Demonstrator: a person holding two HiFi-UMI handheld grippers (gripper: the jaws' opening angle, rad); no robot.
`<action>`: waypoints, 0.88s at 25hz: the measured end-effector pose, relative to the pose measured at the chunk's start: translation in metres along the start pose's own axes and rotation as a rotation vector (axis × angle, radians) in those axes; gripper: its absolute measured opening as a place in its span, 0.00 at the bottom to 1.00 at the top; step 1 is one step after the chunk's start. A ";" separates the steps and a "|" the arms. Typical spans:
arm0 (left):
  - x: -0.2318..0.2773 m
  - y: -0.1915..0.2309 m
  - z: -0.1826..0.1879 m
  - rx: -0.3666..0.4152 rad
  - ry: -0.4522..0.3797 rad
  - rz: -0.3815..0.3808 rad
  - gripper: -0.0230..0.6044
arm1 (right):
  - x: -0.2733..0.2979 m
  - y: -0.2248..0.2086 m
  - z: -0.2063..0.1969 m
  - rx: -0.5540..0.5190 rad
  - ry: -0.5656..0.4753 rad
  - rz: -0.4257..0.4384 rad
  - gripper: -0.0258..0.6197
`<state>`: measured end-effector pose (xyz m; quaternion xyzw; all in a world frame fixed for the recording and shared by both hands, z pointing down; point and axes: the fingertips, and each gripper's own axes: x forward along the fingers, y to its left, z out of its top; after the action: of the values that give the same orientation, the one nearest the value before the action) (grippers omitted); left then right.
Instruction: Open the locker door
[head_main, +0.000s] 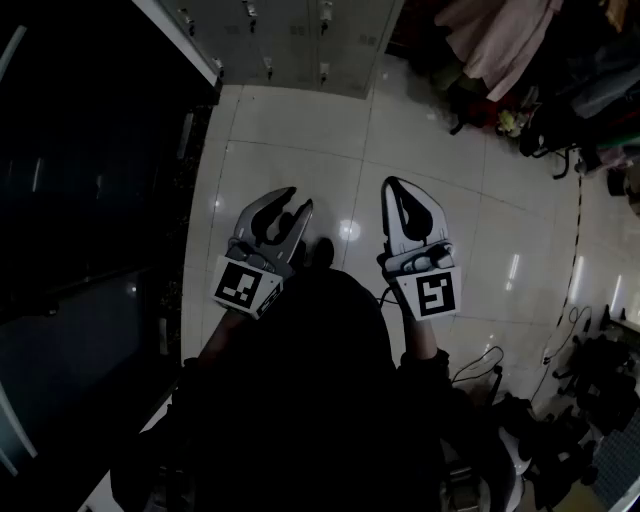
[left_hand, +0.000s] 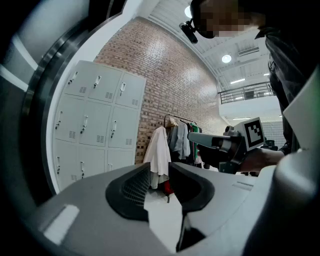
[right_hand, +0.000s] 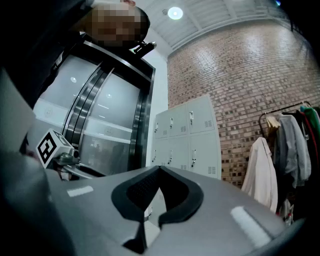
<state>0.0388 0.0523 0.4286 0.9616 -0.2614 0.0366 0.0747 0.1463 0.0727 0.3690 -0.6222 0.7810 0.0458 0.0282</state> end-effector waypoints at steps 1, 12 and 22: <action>-0.001 0.003 0.000 -0.007 -0.001 0.009 0.24 | 0.007 -0.002 0.002 -0.001 -0.005 -0.001 0.04; -0.017 0.035 -0.012 0.000 0.041 0.077 0.24 | 0.054 -0.001 -0.012 0.101 0.018 -0.007 0.04; -0.020 0.069 -0.010 -0.035 0.047 0.123 0.24 | 0.162 -0.062 -0.031 -0.056 0.058 0.020 0.04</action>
<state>-0.0136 0.0056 0.4450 0.9411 -0.3189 0.0591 0.0955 0.1709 -0.1013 0.3817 -0.6160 0.7861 0.0497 -0.0124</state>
